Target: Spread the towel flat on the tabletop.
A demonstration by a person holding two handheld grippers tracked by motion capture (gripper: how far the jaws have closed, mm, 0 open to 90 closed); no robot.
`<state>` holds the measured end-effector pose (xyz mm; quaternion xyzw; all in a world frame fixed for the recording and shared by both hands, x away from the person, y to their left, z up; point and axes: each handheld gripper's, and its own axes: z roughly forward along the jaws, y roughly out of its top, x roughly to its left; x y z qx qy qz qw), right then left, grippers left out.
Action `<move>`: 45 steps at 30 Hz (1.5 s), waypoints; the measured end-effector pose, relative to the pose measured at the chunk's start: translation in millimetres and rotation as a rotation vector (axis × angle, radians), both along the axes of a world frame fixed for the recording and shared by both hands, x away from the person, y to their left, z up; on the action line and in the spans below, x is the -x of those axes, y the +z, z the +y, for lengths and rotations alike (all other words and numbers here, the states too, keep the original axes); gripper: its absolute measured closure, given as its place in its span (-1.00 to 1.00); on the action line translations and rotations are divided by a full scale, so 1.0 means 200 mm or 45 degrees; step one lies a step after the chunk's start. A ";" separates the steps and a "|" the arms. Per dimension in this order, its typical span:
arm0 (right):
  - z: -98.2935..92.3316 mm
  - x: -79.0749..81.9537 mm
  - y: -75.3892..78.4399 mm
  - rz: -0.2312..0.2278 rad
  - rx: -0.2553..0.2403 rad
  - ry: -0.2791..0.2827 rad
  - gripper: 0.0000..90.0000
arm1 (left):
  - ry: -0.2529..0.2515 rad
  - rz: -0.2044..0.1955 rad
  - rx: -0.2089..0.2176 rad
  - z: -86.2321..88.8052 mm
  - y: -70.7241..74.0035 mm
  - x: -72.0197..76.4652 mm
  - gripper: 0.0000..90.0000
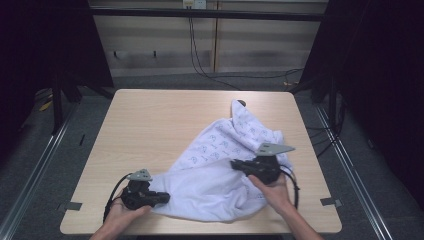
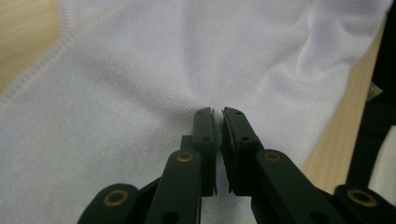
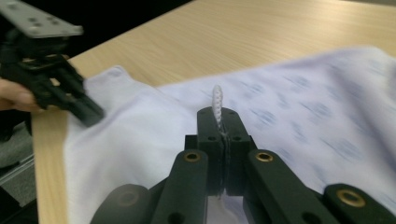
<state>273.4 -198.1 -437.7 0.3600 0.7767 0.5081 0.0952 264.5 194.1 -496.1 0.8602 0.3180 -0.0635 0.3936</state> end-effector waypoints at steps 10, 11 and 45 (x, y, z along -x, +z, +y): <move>-0.34 0.06 -0.18 0.140 0.079 -0.186 0.98 | -0.120 -0.037 0.058 -0.08 0.06 0.09 0.77; -0.34 0.06 -0.18 0.140 0.079 -0.186 0.98 | -0.098 -0.062 0.083 -0.05 0.08 0.08 0.77; -0.37 0.02 -0.26 0.209 0.180 -0.232 0.97 | -0.057 -0.134 -0.068 0.00 -0.01 -0.12 0.97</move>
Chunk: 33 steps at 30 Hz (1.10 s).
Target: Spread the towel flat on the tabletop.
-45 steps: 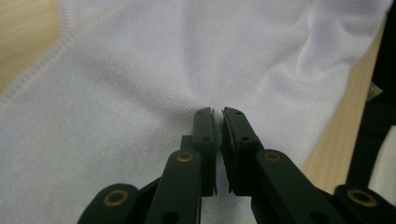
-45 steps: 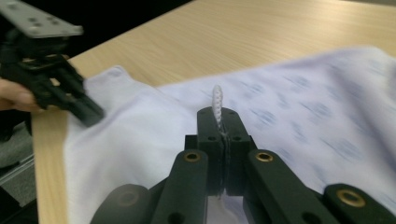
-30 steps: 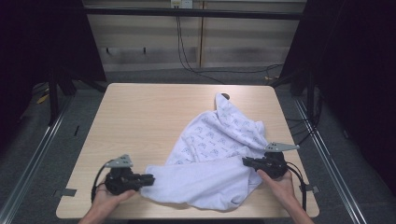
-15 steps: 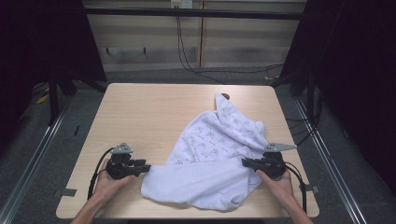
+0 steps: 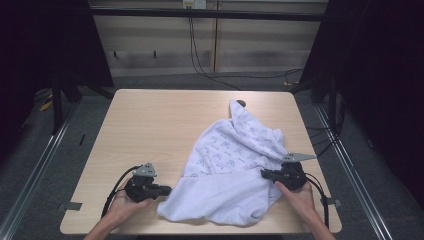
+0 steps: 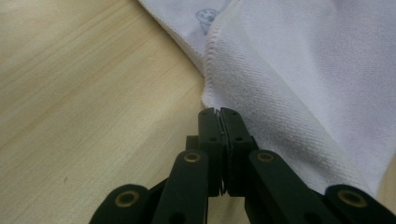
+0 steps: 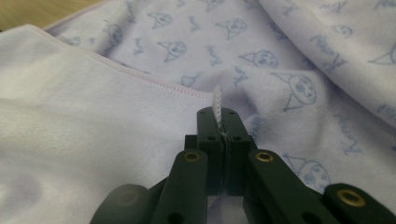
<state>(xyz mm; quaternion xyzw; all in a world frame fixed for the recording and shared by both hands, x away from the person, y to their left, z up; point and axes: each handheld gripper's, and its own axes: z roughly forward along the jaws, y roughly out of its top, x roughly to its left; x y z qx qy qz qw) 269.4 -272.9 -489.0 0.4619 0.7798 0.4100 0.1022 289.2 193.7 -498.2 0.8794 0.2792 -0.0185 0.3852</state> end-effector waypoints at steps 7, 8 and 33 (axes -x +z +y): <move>0.04 -0.10 -0.07 0.054 0.080 -0.016 0.98 | 0.024 0.010 0.019 -0.01 -0.01 -0.02 0.97; 0.04 -0.12 -0.07 0.039 0.086 -0.015 0.98 | 0.038 0.012 0.027 -0.02 -0.01 -0.03 0.97; -0.08 -0.21 0.26 -0.191 -0.129 -0.089 0.98 | 0.189 -0.117 0.376 0.08 0.26 -0.18 0.97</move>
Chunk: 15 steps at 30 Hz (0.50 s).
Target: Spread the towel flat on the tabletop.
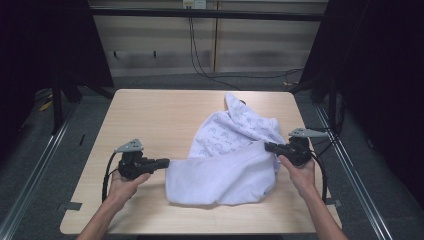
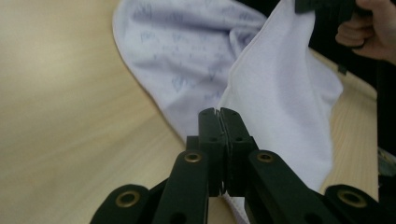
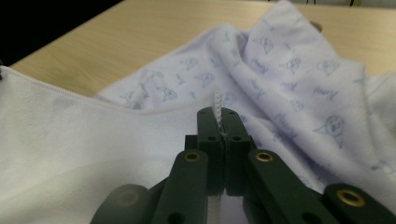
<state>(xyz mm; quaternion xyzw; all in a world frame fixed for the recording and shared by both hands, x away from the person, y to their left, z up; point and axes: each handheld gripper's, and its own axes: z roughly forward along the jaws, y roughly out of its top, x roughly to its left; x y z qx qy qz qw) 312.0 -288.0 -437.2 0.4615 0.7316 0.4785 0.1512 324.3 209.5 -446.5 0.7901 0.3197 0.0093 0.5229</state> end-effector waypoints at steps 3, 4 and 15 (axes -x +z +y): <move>-0.03 0.03 0.14 -0.065 -0.038 0.000 0.98 | 0.026 -0.060 0.058 0.02 0.10 0.00 0.97; -0.03 0.03 0.14 -0.065 -0.038 0.000 0.98 | 0.033 -0.084 0.066 0.03 0.14 0.00 0.97; -0.08 0.22 0.62 -0.325 -0.150 0.053 0.98 | -0.021 -0.335 0.169 0.07 0.61 0.13 0.97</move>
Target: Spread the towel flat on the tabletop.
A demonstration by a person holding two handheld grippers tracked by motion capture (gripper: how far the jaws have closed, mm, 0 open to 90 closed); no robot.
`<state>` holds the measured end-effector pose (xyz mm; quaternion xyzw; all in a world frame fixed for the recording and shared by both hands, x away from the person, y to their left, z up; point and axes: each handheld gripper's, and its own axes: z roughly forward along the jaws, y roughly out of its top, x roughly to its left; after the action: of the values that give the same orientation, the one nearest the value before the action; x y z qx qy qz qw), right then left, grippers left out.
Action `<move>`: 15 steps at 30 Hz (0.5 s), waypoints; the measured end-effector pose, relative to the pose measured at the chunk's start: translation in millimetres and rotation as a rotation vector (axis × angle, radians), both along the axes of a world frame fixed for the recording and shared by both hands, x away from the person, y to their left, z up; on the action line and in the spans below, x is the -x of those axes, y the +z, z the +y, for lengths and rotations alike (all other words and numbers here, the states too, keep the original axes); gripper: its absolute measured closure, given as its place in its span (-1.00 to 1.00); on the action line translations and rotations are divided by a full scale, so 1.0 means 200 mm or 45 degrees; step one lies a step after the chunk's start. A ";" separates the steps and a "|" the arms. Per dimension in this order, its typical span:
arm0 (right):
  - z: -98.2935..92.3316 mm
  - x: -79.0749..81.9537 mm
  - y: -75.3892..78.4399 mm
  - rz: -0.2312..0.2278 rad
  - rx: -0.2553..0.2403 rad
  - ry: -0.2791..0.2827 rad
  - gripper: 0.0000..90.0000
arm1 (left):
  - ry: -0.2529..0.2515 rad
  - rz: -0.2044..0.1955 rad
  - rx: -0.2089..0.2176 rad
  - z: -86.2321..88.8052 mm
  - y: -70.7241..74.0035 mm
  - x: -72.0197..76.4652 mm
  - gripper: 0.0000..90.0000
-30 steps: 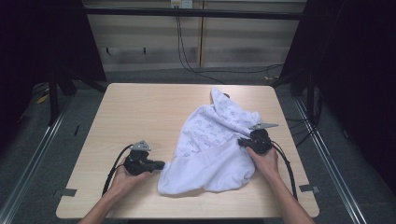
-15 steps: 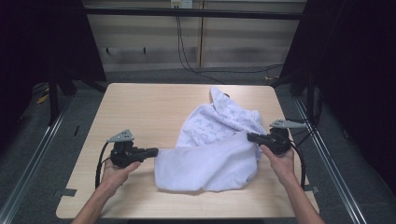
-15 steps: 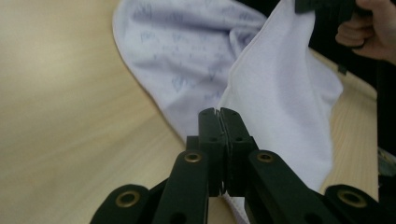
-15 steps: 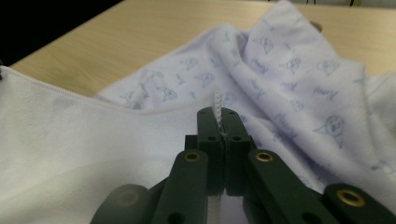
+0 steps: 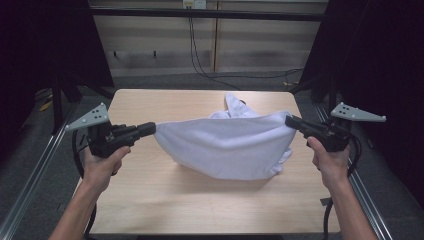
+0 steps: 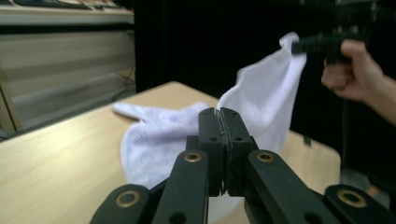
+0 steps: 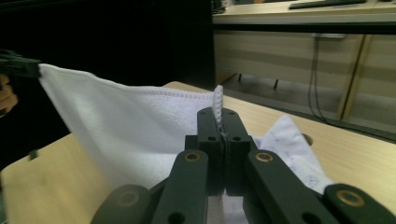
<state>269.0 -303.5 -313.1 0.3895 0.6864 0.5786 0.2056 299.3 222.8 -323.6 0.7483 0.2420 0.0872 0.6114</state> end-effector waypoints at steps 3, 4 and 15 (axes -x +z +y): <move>0.01 0.07 -0.03 0.022 0.031 0.034 0.98 | -0.033 0.041 -0.045 0.00 -0.08 0.05 0.97; 0.02 0.15 -0.14 0.075 0.045 0.076 0.98 | -0.049 0.111 -0.086 0.00 -0.21 0.09 0.97; -0.05 0.53 -0.58 0.314 -0.008 0.118 0.98 | -0.167 0.353 -0.190 0.03 -0.62 0.35 0.97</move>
<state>162.2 -313.7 -428.3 0.4262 0.7219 0.5374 0.0913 228.3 229.3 -448.4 0.8106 0.2675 -0.0393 0.5194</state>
